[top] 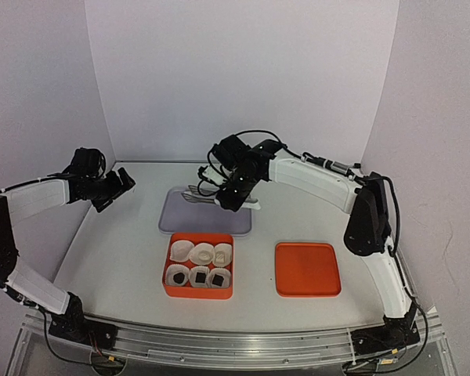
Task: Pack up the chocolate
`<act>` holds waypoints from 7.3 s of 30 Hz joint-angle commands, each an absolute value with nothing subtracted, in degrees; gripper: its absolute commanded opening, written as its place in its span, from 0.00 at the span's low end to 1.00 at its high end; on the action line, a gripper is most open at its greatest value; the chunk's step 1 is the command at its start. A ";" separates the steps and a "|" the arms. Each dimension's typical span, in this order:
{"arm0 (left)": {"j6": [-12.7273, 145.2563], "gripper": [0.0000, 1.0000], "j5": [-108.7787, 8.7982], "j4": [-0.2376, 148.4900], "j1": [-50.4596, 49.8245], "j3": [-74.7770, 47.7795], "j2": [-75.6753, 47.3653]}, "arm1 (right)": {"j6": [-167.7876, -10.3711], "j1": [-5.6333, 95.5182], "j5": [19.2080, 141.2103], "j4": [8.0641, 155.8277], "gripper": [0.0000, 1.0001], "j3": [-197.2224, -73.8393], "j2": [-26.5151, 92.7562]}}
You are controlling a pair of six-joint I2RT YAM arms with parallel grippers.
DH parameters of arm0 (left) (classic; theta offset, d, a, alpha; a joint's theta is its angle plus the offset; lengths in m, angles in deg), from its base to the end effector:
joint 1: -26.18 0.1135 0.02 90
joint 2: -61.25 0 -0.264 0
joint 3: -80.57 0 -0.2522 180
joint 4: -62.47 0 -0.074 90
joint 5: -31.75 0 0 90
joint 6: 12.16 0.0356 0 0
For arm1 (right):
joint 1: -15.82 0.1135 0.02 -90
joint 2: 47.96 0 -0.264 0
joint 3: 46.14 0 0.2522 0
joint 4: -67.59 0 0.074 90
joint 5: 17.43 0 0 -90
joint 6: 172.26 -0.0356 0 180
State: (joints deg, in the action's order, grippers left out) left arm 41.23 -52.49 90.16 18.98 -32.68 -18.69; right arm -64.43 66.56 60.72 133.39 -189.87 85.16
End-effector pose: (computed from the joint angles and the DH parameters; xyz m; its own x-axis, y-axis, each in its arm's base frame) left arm 0.2993 -0.0414 0.2443 -0.6405 -0.5172 -0.5677 -0.2267 0.8336 -0.5036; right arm 0.3287 0.3906 0.2633 -0.2853 -0.8226 -0.4918 -0.8099 0.4814 -0.3353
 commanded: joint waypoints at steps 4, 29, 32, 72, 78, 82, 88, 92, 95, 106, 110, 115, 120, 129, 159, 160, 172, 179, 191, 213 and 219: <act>40.49 1.00 -52.96 88.99 18.82 -32.61 -18.76 | -68.97 65.92 57.79 130.91 0.33 -197.46 90.57; 41.00 1.00 -52.98 88.89 18.84 -32.05 -21.11 | -72.45 64.45 59.03 126.39 0.38 -201.88 99.11; 40.97 1.00 -52.85 89.00 18.81 -31.64 -21.61 | -72.82 64.42 59.54 125.49 0.39 -202.23 99.66; 40.64 1.00 -53.94 90.23 18.80 -32.38 -20.79 | -77.01 63.17 61.73 120.01 0.33 -206.56 106.53; 40.46 1.00 -53.94 90.20 18.82 -32.69 -20.26 | -76.39 63.11 61.58 119.51 0.25 -205.50 105.36; 40.24 1.00 -53.94 90.18 18.86 -32.84 -19.92 | -75.39 63.16 61.58 118.48 0.21 -203.60 103.44; 40.14 1.00 -53.88 90.12 18.82 -32.69 -19.25 | -73.88 63.22 62.37 116.56 0.15 -200.54 99.10; 40.15 1.00 -53.86 89.82 18.82 -32.78 -18.51 | -73.17 63.26 63.78 115.49 0.12 -197.75 95.02; 40.29 1.00 -53.82 89.58 18.86 -32.99 -17.88 | -73.06 63.27 64.70 114.08 0.08 -195.06 92.24; 40.93 1.00 -53.69 89.88 18.82 -33.22 -16.10 | -69.19 64.28 71.49 111.89 0.04 -180.47 79.49; 41.27 1.00 -53.75 90.18 18.84 -33.30 -15.76 | -63.86 65.77 77.23 111.68 0.04 -170.02 71.44; 41.50 1.00 -53.81 90.36 18.82 -33.30 -15.65 | -59.47 67.87 81.99 111.67 0.04 -159.11 62.71; 41.46 1.00 -53.68 90.42 18.82 -33.55 -15.58 | -57.77 69.17 85.78 111.80 0.04 -153.12 58.32; 40.94 1.00 -53.95 91.08 18.83 -33.92 -15.23 | -56.02 69.82 83.38 113.89 0.04 -152.43 60.02; 40.23 1.00 -54.12 90.72 18.82 -33.66 -15.74 | -53.70 70.03 79.48 118.61 0.03 -156.61 66.77; 40.24 1.00 -54.12 90.73 18.82 -33.65 -15.80 | -53.70 70.06 79.26 118.61 0.03 -156.81 66.97; 40.52 1.00 -54.12 90.56 18.80 -33.46 -16.16 | -53.25 70.54 78.25 119.18 0.03 -157.75 68.40; 40.58 1.00 -54.21 90.54 18.80 -33.46 -16.27 | -53.10 70.73 78.16 119.47 0.04 -158.07 68.99; 40.41 1.00 -54.49 90.82 18.86 -33.57 -15.92 | -53.07 70.82 78.16 119.83 0.06 -159.50 70.32; 40.16 1.00 -55.07 91.10 18.84 -33.73 -15.41 | -53.36 71.00 77.26 120.90 0.32 -159.76 70.60; 40.14 1.00 -54.98 91.12 18.81 -33.80 -15.24 | -53.72 70.94 76.92 121.01 0.33 -159.97 70.45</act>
State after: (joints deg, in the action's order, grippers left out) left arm 40.33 -53.98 91.25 18.98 -33.97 -16.50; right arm -53.55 70.51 76.92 121.34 -157.08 70.23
